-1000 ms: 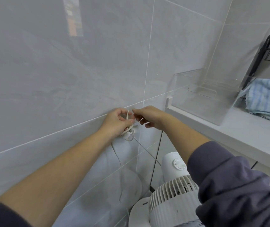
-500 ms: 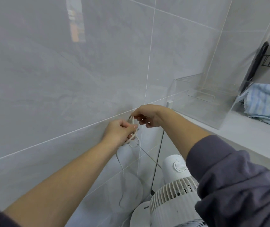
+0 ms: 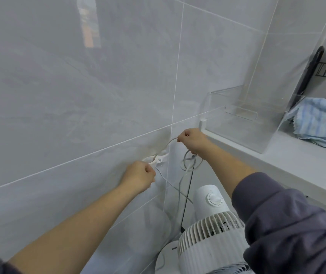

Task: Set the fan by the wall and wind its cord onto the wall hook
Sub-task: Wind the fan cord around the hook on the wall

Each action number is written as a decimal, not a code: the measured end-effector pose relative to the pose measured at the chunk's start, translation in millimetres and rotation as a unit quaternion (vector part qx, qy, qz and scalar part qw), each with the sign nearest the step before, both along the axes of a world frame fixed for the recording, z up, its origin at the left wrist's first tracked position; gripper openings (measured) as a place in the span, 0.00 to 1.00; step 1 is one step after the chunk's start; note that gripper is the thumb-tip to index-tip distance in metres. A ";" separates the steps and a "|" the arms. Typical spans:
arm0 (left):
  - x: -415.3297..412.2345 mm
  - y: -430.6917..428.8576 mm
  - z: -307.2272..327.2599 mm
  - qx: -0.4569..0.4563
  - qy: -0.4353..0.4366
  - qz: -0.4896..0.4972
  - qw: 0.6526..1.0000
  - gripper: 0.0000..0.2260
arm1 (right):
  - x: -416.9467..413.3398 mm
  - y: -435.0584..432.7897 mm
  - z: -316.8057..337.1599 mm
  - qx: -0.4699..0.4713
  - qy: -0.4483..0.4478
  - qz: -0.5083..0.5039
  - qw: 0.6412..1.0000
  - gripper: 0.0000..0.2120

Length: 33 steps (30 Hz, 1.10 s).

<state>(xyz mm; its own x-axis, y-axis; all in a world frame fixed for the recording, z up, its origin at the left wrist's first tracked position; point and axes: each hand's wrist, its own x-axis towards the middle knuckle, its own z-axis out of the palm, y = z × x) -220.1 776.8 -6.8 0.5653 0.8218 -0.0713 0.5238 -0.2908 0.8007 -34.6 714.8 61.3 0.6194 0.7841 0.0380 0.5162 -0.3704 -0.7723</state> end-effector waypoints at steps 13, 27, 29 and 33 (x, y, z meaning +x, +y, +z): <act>23.3 -1.0 -43.9 -0.089 -0.055 -0.029 0.994 0.16 | 11.3 38.3 -61.7 -0.057 -0.053 -0.103 0.992 0.12; 9.8 11.1 -74.1 0.178 -0.032 -0.081 0.980 0.26 | -13.3 29.0 -100.6 -0.261 -0.127 -0.079 0.954 0.05; 8.5 15.8 -73.8 0.161 -0.024 -0.070 0.984 0.21 | -19.3 23.6 -99.5 -0.286 -0.134 -0.052 0.947 0.07; 8.1 13.2 -75.4 0.067 -0.051 -0.091 0.992 0.24 | -36.6 13.4 -102.2 -0.272 -0.120 0.041 0.954 0.14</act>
<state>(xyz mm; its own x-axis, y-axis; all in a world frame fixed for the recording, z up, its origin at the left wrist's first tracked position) -212.0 790.0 -82.2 0.7040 0.7036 0.0968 0.3708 -0.4804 0.7948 -71.2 728.2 -41.0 0.5802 0.7736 -0.2549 0.6985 -0.6335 -0.3328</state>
